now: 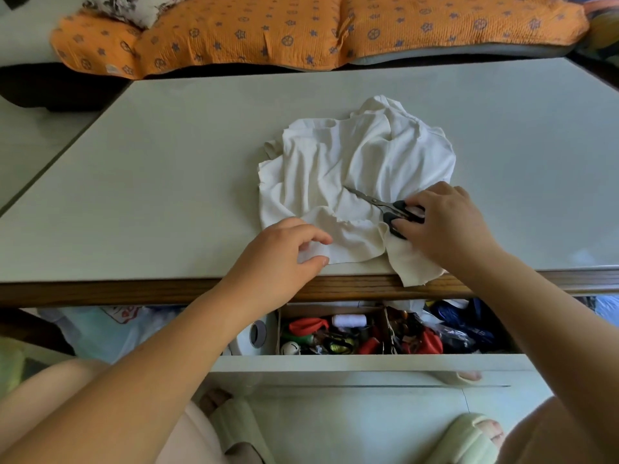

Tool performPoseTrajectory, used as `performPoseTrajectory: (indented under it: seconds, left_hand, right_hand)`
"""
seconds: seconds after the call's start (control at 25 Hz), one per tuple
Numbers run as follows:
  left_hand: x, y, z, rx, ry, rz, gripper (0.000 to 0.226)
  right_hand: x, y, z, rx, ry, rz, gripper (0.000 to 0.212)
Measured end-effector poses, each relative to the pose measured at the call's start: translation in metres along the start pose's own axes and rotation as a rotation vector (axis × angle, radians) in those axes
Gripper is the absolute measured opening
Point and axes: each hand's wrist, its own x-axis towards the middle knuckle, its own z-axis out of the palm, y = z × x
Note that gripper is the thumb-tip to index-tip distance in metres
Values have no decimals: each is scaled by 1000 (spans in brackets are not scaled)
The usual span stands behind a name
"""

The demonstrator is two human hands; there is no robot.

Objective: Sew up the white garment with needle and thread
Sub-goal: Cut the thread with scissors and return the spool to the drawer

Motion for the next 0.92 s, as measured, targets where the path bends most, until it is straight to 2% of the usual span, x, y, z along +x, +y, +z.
performPoseTrajectory:
  seconds: [0.16,0.28,0.36,0.4,0.44,0.52,0.56,0.6,0.64,0.72,0.84,0.92]
  left_hand:
    - [5,-7,0,50,-33,-15,32]
    - [4,-6,-4,53,-39,-22,31]
    - [2,-8,-9,36,-35,-55,30]
    - [2,-9,-12,15,-23,-84,28]
    - [3,-10,-16,-5,-3,-119,26]
    - [4,-14,-27,-23,51,-186,24]
    - [5,-16,-32,-34,76,-205,24]
    - [6,-18,-36,-53,95,-211,24]
    - [6,-19,-38,-77,104,-208,23]
    - [5,-17,-40,-105,93,-191,23]
    - [3,-11,-36,-100,48,-169,25]
    - [3,-10,-35,-103,38,-171,26]
  right_hand:
    - [1,-2,-10,-61,-62,25,36]
    - [-6,-6,-24,78,11,48,36]
    - [-20,-14,-39,223,91,16,29]
    - [-29,-16,-48,314,42,8,21]
    - [-38,-18,-60,405,-108,7,13]
    - [-57,-17,-78,488,-603,-7,13]
    - [-64,-15,-79,447,-831,-38,13]
    - [-70,-14,-76,374,-983,-71,13]
    - [-75,-14,-67,279,-1057,-94,15]
    - [-79,-19,-41,113,-1055,-90,16]
    - [-79,-30,0,59,-1031,-17,18]
    - [-79,-33,22,16,-972,-37,27]
